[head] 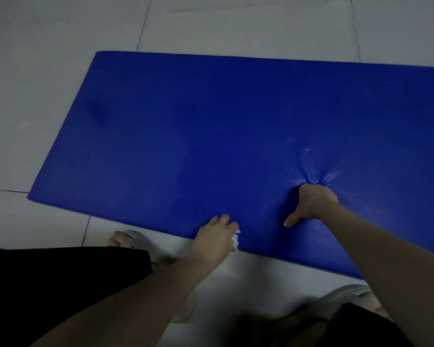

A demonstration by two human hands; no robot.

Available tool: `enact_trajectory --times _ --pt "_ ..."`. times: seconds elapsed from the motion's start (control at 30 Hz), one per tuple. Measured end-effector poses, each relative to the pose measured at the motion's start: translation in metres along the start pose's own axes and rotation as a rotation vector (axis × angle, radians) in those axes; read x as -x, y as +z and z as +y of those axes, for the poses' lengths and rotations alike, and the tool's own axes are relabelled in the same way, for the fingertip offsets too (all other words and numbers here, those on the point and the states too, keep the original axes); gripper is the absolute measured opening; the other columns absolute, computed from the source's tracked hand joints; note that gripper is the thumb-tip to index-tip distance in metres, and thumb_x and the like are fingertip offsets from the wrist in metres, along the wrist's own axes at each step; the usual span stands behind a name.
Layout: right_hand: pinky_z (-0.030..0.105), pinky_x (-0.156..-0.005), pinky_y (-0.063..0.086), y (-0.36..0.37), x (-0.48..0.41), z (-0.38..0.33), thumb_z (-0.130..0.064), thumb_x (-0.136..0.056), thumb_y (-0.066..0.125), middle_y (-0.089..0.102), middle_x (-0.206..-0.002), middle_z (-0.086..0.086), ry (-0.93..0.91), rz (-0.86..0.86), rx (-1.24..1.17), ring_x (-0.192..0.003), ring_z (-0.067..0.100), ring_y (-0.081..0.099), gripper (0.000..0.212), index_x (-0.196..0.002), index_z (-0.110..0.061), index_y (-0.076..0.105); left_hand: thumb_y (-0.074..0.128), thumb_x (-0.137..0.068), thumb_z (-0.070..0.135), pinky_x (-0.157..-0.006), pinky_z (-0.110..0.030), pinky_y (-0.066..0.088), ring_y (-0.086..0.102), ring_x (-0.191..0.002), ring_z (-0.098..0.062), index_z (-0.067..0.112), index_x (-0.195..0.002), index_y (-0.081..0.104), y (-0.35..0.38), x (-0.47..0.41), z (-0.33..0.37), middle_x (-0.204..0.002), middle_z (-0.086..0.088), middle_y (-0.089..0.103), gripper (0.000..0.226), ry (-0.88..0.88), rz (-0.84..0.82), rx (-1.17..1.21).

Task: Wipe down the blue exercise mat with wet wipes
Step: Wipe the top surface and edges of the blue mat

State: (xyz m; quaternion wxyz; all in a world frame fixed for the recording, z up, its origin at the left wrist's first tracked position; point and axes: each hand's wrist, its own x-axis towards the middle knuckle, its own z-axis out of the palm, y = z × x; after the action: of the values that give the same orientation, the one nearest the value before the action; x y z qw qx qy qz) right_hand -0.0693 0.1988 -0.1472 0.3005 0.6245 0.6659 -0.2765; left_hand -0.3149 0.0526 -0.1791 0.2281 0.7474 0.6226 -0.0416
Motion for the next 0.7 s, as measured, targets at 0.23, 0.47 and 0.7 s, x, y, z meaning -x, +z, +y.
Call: enact_trajectory --times 0.23,0.47,0.7 --pt "0.038 -0.083 0.051 0.000 0.003 0.000 -0.073 -0.038 0.089 0.054 -0.100 -0.002 0.005 -0.004 -0.023 -0.106 0.026 0.060 0.093 -0.100 -0.020 0.045 0.057 -0.093 0.018 -0.074 -0.044 0.053 0.059 -0.092 -0.031 0.013 -0.110 0.062 -0.018 0.025 -0.086 -0.108 -0.008 0.058 0.018 -0.326 0.126 0.010" --pt "0.036 -0.081 0.051 -0.002 0.001 0.000 -0.075 -0.037 0.088 0.051 -0.091 -0.004 -0.002 -0.012 -0.016 -0.090 0.022 0.053 0.091 -0.096 -0.020 0.045 0.053 -0.095 0.018 -0.070 -0.037 0.050 0.061 -0.088 -0.028 0.011 -0.105 0.065 -0.012 -0.004 -0.026 -0.106 -0.008 0.063 0.017 -0.513 0.232 0.255" --pt "0.036 -0.083 0.050 0.001 -0.002 0.003 -0.075 -0.039 0.088 0.050 -0.094 -0.004 -0.008 0.020 -0.005 -0.088 0.020 0.049 0.088 -0.094 -0.022 0.044 0.052 -0.095 0.020 -0.084 -0.037 0.047 0.058 -0.101 -0.025 0.019 -0.114 0.062 -0.001 -0.010 0.034 -0.114 -0.003 0.058 0.021 -0.153 0.032 0.159"
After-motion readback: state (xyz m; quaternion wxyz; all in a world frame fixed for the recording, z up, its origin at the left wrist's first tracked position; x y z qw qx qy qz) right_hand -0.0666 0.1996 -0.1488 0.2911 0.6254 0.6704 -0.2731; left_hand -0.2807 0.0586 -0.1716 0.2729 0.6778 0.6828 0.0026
